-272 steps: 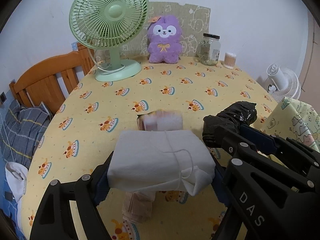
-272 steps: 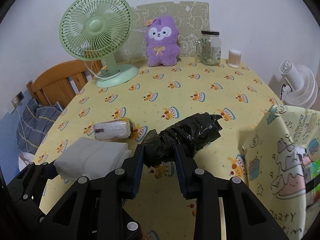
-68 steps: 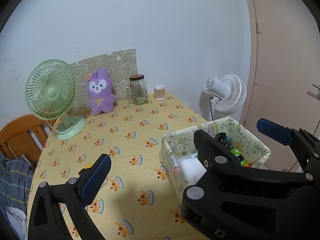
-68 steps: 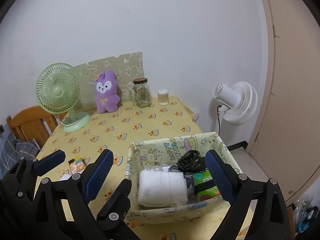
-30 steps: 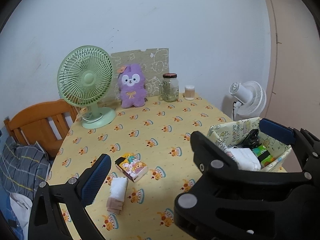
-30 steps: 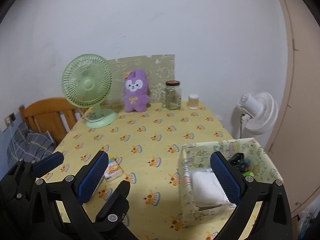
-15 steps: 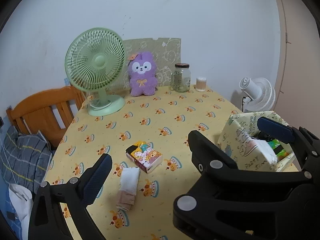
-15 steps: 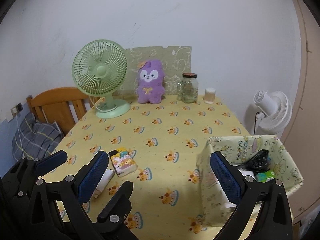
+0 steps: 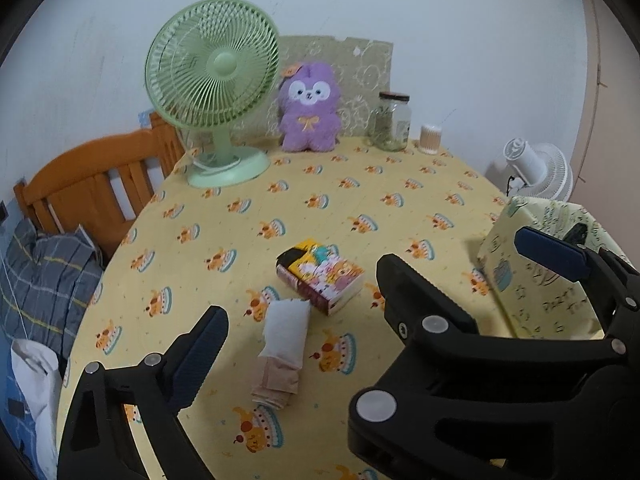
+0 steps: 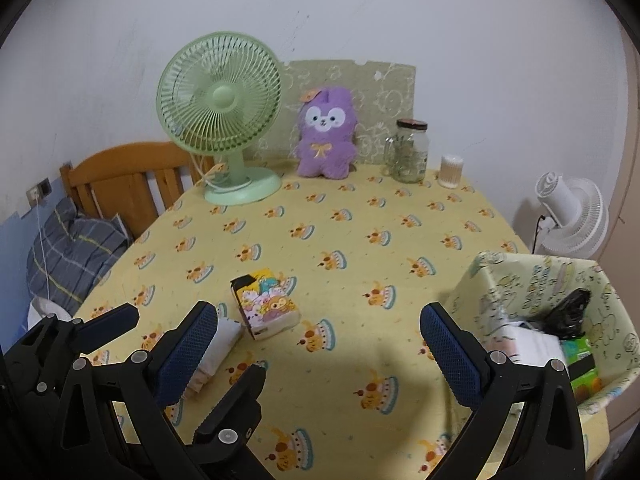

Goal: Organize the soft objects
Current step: 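Withdraw both open tools from the box toward the snack box on the table, then grasp the beige sock with the left tool while the right tool grasps the snack box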

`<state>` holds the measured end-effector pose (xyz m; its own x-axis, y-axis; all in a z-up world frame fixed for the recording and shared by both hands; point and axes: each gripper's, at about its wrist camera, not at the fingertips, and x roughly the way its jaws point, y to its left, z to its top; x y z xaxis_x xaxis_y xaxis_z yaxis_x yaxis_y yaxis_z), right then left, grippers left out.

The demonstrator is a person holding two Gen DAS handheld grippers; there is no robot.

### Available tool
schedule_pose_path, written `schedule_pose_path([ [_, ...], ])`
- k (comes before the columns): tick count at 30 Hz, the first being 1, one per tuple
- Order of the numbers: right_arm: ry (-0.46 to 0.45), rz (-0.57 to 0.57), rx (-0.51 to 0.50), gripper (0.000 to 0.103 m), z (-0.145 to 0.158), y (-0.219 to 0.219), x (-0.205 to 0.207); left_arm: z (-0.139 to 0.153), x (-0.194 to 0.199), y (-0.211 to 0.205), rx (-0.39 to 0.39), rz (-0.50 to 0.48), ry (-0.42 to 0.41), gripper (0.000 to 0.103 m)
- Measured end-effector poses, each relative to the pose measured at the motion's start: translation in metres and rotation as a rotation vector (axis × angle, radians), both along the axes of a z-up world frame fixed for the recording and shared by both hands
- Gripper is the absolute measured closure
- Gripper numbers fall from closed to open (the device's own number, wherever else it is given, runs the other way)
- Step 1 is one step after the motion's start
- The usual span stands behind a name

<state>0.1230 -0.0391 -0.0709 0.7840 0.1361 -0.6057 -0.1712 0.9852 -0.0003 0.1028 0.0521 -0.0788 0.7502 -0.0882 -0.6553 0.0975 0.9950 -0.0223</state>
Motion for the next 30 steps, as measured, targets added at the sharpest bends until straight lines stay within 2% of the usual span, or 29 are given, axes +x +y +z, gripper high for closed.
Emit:
schedule_pose_path([
  [9, 0.062, 0.027, -0.001, 0.001, -0.025, 0.013, 0.02, -0.027, 0.019, 0.016, -0.016, 0.051, 0.089, 0.015],
  [16, 0.107, 0.033, -0.006, 0.001, -0.042, 0.017, 0.033, -0.042, 0.029, 0.02, -0.021, 0.052, 0.138, 0.022],
  [22, 0.142, 0.026, -0.019, 0.001, -0.054, 0.017, 0.042, -0.055, 0.04, 0.021, -0.036, 0.028, 0.193, 0.043],
  [24, 0.153, 0.025, -0.024, 0.001, -0.057, 0.017, 0.044, -0.058, 0.042, 0.021, -0.039, 0.024, 0.213, 0.053],
  [25, 0.157, 0.025, -0.03, 0.001, -0.059, 0.017, 0.046, -0.06, 0.043, 0.021, -0.037, 0.025, 0.219, 0.055],
  [28, 0.166, 0.032, -0.03, 0.001, -0.061, 0.019, 0.048, -0.06, 0.043, 0.021, -0.022, 0.033, 0.214, 0.063],
  [30, 0.169, 0.039, -0.027, 0.001, -0.062, 0.02, 0.049, -0.06, 0.043, 0.023, -0.021, 0.037, 0.212, 0.072],
])
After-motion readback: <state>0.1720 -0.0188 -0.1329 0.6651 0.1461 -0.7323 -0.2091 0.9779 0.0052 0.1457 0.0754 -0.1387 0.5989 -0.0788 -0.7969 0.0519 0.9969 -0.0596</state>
